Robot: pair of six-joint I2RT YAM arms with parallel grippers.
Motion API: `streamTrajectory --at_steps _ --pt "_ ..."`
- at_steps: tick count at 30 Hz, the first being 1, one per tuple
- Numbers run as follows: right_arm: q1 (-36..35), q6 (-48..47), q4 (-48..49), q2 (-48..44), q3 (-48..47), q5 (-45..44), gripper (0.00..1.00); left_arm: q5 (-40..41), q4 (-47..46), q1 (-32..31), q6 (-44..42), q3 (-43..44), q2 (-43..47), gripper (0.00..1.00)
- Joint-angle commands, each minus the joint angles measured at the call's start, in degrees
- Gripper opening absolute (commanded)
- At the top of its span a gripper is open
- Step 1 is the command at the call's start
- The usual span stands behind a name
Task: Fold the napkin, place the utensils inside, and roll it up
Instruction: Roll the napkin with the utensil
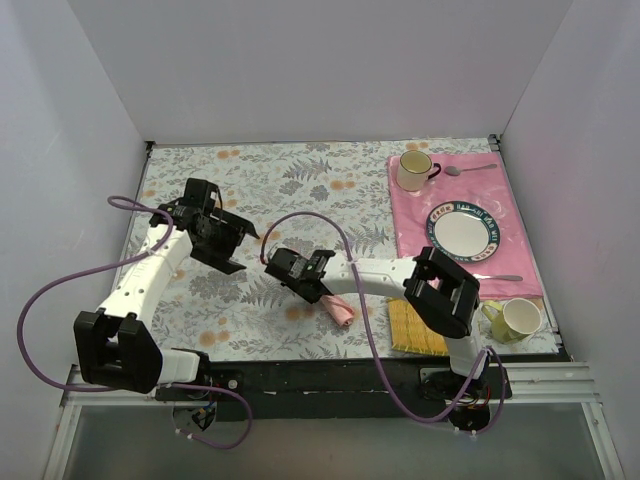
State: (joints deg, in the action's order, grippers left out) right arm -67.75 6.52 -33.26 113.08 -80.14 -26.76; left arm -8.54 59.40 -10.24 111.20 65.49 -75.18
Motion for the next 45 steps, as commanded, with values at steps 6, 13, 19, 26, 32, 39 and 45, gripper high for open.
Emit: streamTrajectory --at_steps 6,13,19,26,32,39,45 --pt "6.9 0.0 0.6 -2.2 -1.3 18.5 0.09 -19.5 -20.5 0.1 -4.9 -9.6 0.1 0.70" --pt "9.5 1.3 1.1 -2.9 -0.3 25.3 0.06 -24.7 -34.2 -1.3 -2.0 -18.4 -0.7 0.68" --pt "10.0 1.9 1.8 -3.9 1.0 26.2 0.05 -22.4 -36.5 -5.6 -2.9 -16.9 -7.5 0.71" --pt "10.4 2.4 2.5 -4.5 1.7 26.4 0.04 -18.8 -40.0 -7.9 0.1 -18.7 -11.1 0.71" --pt "10.4 3.5 2.7 -4.2 0.9 28.0 0.03 -16.2 -42.2 -9.6 0.7 -18.5 -13.8 0.65" --pt "10.8 4.0 3.0 -4.4 1.5 28.8 0.02 -14.2 -49.7 -12.3 3.3 -22.8 -15.4 0.58" --pt "11.6 5.2 3.7 -4.5 1.9 30.8 0.01 -11.4 -52.0 -13.3 4.3 -23.7 -14.9 0.53"
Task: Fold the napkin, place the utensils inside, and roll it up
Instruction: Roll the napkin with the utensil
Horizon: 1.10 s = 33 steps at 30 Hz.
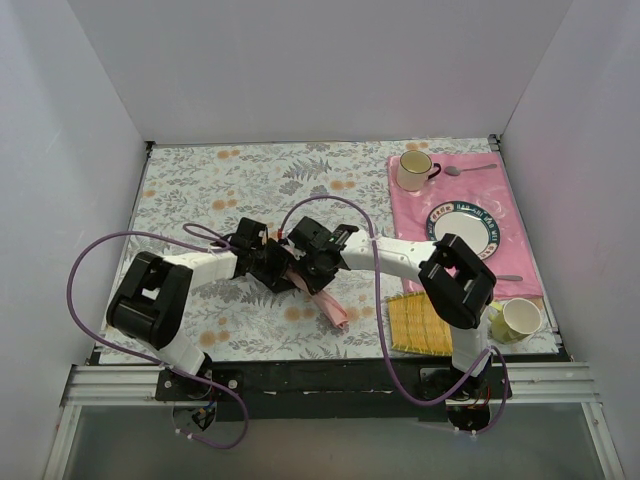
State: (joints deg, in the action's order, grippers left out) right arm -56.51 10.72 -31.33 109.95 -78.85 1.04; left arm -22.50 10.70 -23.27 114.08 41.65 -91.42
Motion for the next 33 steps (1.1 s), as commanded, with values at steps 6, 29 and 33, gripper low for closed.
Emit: streamTrajectory --at_steps 6,29,33 --pt "2.0 1.4 4.9 -2.4 2.7 9.6 0.01 9.3 6.5 -0.4 -4.6 5.8 0.3 0.43" --pt "8.0 -1.7 6.0 -1.1 4.7 29.0 0.31 12.2 28.5 -0.8 -18.6 27.5 -14.5 0.35" --pt "8.0 -2.4 2.9 -2.7 2.8 28.0 0.45 12.0 28.1 -0.8 -18.8 27.4 -14.8 0.36"
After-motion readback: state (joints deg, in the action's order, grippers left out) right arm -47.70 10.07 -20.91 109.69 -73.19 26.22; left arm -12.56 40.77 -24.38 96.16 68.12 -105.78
